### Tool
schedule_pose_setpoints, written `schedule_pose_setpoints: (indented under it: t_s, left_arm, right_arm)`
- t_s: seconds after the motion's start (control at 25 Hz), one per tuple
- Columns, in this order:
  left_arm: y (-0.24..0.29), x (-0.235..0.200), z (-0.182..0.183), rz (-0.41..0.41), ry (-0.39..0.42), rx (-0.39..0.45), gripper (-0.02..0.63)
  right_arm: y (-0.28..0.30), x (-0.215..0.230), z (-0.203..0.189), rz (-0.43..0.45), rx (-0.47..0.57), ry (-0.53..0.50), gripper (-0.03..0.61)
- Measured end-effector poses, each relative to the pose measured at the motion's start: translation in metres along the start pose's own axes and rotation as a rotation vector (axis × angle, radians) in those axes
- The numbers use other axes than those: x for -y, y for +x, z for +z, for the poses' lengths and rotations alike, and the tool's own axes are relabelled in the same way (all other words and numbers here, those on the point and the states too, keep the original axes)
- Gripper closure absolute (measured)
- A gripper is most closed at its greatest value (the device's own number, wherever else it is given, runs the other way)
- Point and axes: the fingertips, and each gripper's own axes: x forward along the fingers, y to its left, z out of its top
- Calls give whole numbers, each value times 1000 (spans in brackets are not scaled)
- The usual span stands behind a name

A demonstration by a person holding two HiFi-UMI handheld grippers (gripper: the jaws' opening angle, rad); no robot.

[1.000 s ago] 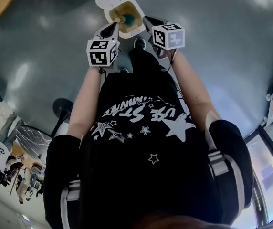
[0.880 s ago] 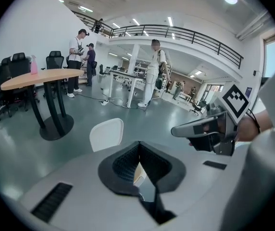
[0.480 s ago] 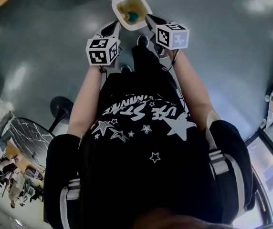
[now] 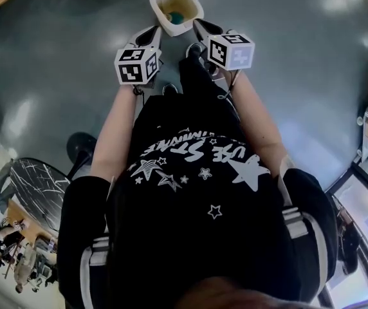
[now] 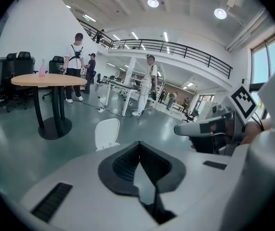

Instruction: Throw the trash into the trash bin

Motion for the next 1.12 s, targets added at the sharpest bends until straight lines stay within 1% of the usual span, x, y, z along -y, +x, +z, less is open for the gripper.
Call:
schedule_pose_setpoints:
  t_s: [0.08, 0.2, 0.36, 0.48, 0.6, 0.88, 1.12]
  left_arm:
    - [-5, 3, 2, -1, -9, 16, 603]
    - [-11, 16, 7, 1, -2, 35, 603]
    - [-17, 31, 14, 12, 12, 60, 603]
    - [-23, 43, 20, 36, -14, 85, 603]
    - [-27, 63, 22, 41, -28, 100, 603]
    - [-36, 98, 14, 51, -54, 124, 603]
    - [-46, 109, 2, 68, -53, 130, 603]
  right_arm:
    - [-9, -7, 2, 5, 13, -13, 572]
    - [-24, -8, 4, 13, 25, -32, 572]
    - [-41, -6, 8, 19, 9, -61, 572]
    - [-55, -6, 14, 47, 8, -90, 572]
    - [-72, -4, 15, 75, -3, -114, 572]
    - [-91, 2, -11, 115, -40, -144, 572]
    - [-110, -3, -25, 126, -61, -161, 572]
